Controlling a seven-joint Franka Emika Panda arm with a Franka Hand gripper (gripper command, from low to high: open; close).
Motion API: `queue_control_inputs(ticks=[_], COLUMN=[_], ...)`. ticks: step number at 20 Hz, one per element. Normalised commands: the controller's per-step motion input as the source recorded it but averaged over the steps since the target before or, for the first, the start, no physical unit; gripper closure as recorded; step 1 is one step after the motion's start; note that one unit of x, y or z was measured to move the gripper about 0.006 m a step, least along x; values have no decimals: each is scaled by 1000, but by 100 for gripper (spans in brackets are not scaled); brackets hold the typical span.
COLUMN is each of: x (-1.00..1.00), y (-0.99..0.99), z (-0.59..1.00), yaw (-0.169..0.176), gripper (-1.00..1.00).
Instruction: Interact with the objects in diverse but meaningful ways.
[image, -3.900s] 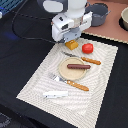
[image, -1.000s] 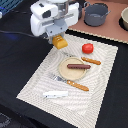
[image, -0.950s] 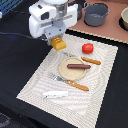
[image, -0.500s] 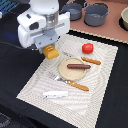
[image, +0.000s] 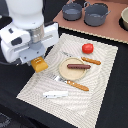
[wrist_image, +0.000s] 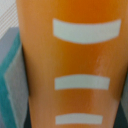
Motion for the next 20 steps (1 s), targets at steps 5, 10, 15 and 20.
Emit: queue_control_inputs(ticks=[5, 10, 15, 20], x=[2, 0, -9, 64], y=[-203, -11, -127, 18], z=[-573, -575, -114, 627], yaw=[0, 2, 2, 53], gripper=[100, 100, -100, -100])
